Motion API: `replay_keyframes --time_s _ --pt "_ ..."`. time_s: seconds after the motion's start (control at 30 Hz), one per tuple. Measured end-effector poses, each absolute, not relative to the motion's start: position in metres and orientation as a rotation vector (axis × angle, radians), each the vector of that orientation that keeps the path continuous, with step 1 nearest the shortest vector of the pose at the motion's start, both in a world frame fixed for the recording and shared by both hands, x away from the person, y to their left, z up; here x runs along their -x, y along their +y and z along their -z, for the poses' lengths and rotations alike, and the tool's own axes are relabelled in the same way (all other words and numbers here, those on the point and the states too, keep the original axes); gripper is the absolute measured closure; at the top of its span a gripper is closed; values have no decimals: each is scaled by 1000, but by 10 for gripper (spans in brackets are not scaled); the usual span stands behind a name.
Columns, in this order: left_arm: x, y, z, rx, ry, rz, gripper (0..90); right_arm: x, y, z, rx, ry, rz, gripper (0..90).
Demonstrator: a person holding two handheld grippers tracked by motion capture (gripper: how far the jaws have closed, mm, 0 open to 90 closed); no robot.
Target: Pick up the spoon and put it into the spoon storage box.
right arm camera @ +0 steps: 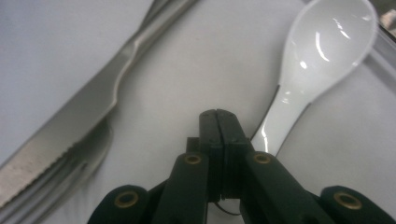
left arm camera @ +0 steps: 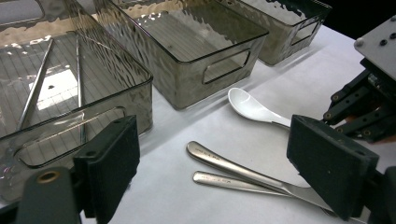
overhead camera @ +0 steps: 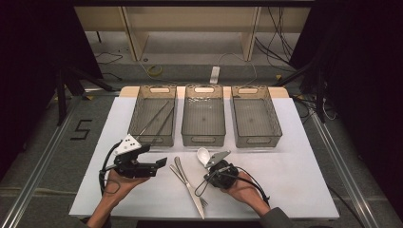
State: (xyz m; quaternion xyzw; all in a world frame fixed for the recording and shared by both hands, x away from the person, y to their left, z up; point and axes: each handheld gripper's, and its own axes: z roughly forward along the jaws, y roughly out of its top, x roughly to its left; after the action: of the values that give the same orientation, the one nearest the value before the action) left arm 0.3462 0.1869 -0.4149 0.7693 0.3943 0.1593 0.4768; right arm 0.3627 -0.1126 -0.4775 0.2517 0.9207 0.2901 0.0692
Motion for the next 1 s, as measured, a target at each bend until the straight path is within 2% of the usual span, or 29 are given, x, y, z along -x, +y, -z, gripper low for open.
replay_keyframes --time_s 0.77,0.9,1.0 --pt "-346 186 415 -1878 969 -394 168 -382 -144 470 -857 2730 -793 900" --pt "-346 187 415 -1879 968 -393 167 -382 -146 458 -808 2723 -873 773" --pt "-346 186 415 -1876 969 -393 167 -385 -147 451 -818 2704 -879 574"
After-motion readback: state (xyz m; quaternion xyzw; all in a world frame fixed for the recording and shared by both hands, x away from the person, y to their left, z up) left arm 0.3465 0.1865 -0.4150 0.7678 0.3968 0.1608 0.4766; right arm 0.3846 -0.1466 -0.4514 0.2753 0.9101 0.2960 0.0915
